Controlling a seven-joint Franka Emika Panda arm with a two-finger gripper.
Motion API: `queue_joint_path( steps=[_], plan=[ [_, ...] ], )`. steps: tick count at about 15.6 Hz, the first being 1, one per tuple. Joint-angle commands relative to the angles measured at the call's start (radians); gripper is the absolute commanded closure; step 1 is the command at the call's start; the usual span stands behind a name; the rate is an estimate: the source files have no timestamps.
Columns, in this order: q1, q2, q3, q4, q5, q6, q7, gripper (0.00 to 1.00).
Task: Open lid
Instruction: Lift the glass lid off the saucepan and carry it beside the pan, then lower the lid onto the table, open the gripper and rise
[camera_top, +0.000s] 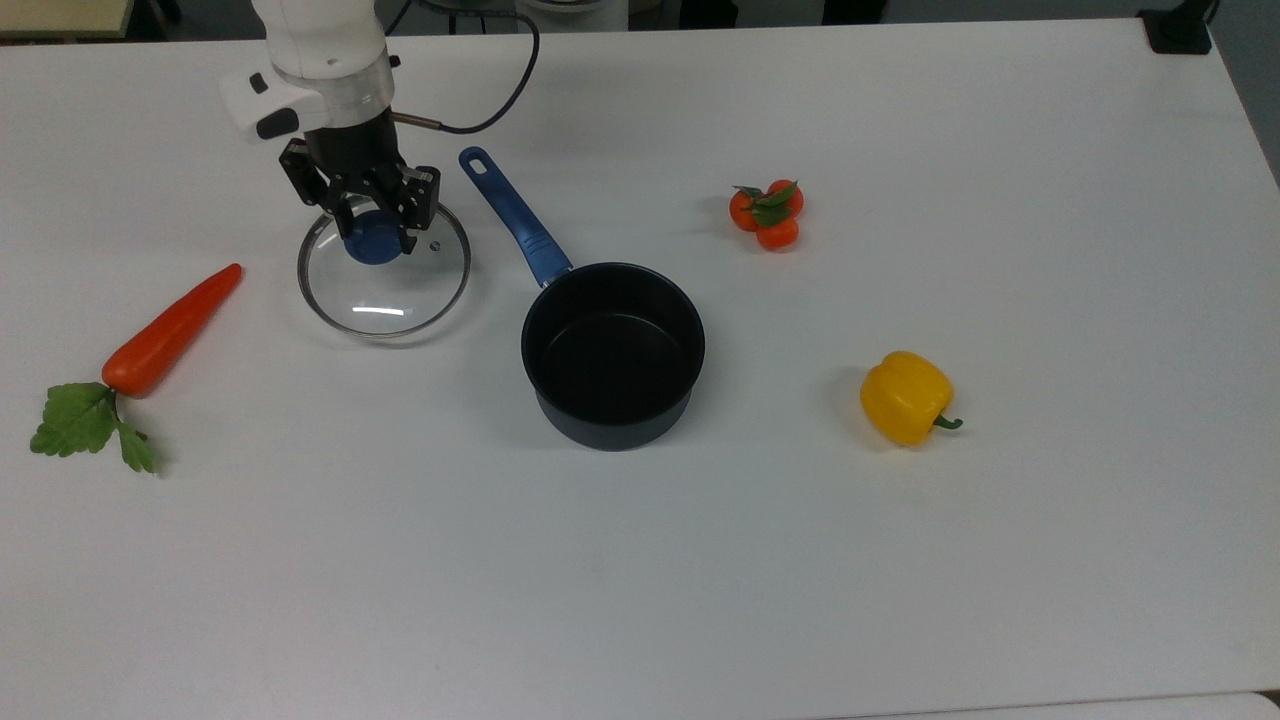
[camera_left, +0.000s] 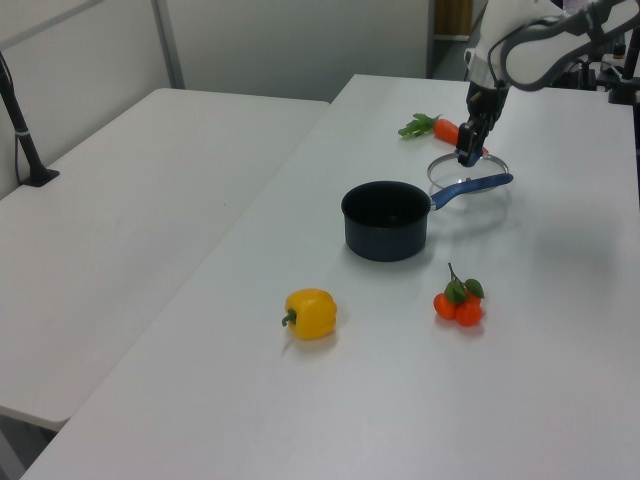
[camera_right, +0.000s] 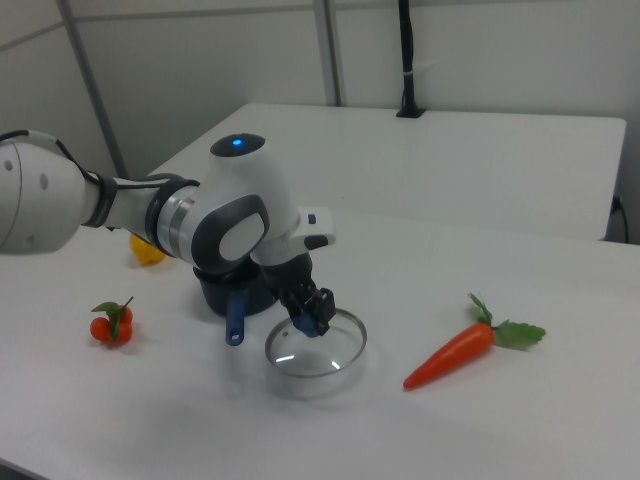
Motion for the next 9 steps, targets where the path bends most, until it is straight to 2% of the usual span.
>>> queue_joint_path(
  steps=[1,4,9],
  plan=[
    [-0.003,-0.011,0.004,-0.031,0.009,0.033,-0.018,0.64],
    [-0.007,0.007,0.002,-0.031,0.009,0.030,-0.018,0.56],
    [-0.018,0.030,0.002,-0.025,0.005,0.028,-0.018,0.52]
  ],
)
